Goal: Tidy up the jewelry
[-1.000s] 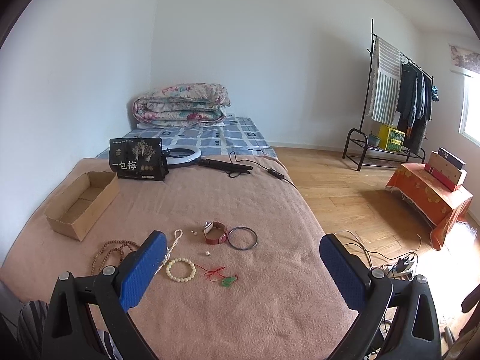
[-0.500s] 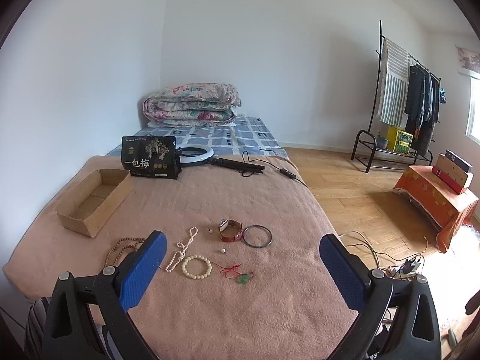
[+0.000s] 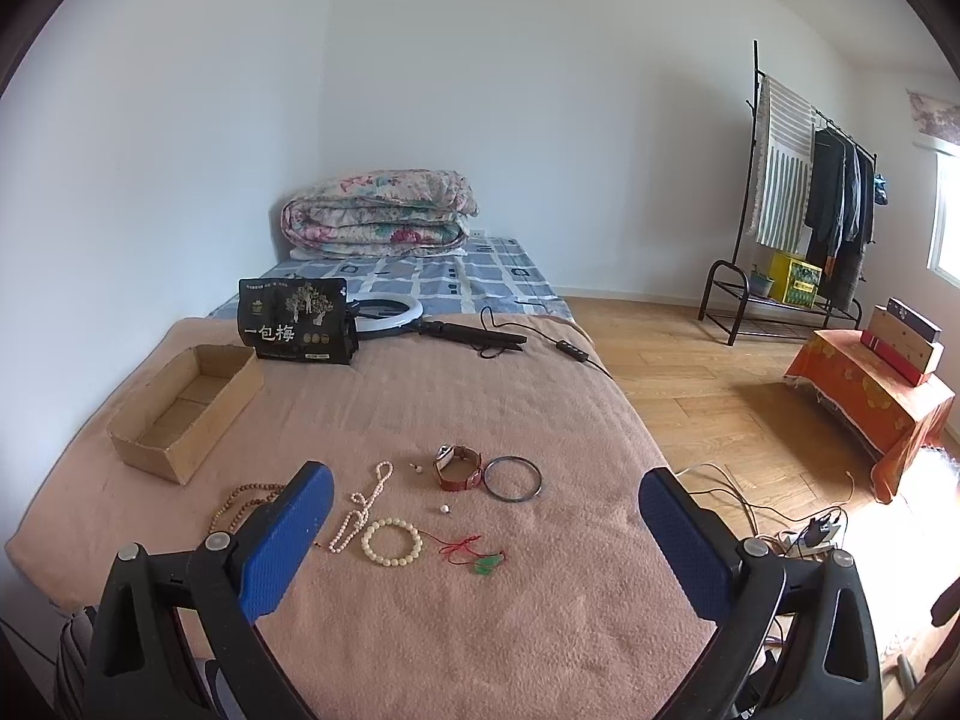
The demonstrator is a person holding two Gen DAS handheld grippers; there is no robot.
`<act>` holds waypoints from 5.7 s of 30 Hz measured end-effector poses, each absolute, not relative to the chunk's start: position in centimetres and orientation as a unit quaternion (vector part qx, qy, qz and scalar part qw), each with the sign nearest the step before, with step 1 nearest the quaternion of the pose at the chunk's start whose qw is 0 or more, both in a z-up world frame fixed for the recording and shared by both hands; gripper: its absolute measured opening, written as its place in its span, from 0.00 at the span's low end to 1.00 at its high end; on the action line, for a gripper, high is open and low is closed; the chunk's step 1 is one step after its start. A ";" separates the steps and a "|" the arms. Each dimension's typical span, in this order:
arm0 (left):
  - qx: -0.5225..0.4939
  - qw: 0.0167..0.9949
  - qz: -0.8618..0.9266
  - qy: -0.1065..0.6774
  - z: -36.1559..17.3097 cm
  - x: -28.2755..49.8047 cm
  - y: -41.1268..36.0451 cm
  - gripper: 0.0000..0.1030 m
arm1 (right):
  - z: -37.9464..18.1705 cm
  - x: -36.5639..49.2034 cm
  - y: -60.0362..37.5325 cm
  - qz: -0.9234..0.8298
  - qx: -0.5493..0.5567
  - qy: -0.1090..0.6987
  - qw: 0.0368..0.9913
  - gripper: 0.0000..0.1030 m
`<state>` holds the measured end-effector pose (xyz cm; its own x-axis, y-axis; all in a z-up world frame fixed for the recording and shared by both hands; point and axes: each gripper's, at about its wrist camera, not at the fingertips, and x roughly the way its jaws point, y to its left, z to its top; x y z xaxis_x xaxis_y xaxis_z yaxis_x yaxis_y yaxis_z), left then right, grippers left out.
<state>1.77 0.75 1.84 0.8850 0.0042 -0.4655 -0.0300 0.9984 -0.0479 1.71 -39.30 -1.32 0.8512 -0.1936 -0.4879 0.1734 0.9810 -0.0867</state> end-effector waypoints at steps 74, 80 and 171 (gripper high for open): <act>0.019 0.865 -0.235 0.443 -15.3 19.1 -10.5 0.87 | -14.6 20.9 -43.9 0.115 0.015 0.409 0.905 0.74; 0.000 0.852 -0.228 0.471 -17.4 21.0 -11.3 0.87 | -16.1 23.0 -43.5 0.135 0.007 0.434 0.890 0.60; -0.050 0.938 -0.185 0.290 1.7 20.8 -4.0 0.11 | -2.8 20.5 -34.0 0.161 -0.058 0.346 0.923 0.05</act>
